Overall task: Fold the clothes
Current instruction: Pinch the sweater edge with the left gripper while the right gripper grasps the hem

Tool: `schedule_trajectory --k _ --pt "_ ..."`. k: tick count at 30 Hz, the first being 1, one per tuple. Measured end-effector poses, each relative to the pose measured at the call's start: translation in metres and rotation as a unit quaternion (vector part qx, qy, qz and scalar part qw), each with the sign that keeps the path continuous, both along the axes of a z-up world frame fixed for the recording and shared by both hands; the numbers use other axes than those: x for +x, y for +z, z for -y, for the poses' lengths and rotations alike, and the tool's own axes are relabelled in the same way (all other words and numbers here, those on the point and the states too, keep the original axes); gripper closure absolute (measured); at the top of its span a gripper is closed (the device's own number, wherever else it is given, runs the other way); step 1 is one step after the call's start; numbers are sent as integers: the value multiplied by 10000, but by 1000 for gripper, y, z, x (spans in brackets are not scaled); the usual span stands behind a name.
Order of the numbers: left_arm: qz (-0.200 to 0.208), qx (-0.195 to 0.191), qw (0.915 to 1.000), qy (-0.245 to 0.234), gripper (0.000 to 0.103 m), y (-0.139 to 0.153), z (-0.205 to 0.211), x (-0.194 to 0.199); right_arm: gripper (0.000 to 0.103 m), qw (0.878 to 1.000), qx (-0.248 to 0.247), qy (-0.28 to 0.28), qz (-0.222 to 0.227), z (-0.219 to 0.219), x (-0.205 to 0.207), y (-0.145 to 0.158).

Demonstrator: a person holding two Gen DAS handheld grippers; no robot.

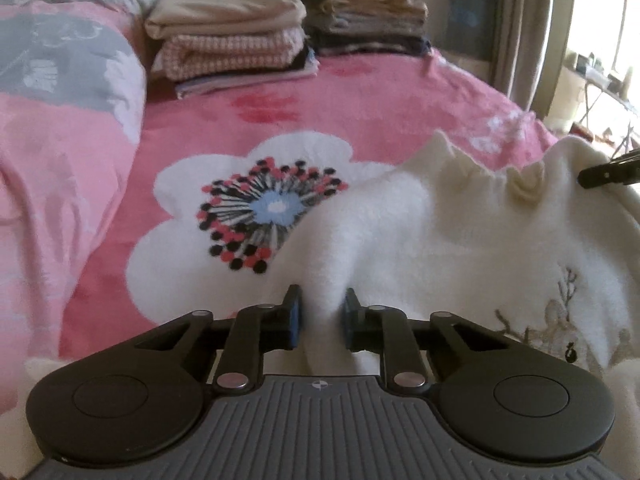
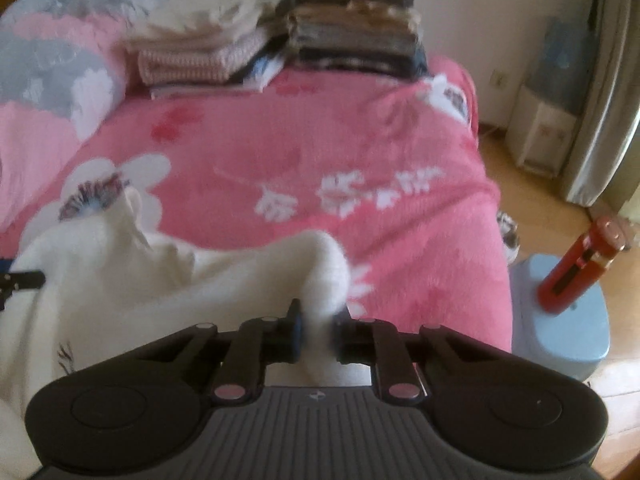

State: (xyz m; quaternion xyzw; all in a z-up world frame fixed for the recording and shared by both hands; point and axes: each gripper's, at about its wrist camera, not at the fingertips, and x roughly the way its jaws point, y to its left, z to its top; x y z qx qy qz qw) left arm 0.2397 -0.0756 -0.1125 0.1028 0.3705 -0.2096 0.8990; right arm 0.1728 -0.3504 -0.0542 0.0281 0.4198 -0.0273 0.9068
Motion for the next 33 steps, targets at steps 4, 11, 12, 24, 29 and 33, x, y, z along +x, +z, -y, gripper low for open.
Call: schedule_trajectory --k 4,11,12,24,29,33 --pt "283 101 9995 38 84 16 -15 -4 87 9995 106 47 298 -8 0 16" --pt "378 410 9971 514 84 24 -35 24 88 9966 317 43 763 -30 32 29" --pt "390 456 9964 591 84 25 -38 29 88 9966 334 18 755 -32 40 26" --pt "-140 360 9920 1201 32 26 -49 32 47 9946 808 -528 379 -26 53 3" --pt "244 132 9922 1218 21 75 -71 -2 44 9877 1196 -606 808 -6 -9 48" --pt "661 -119 9895 1276 13 120 -100 -44 42 9718 1954 -697 1118 7 -73 74"
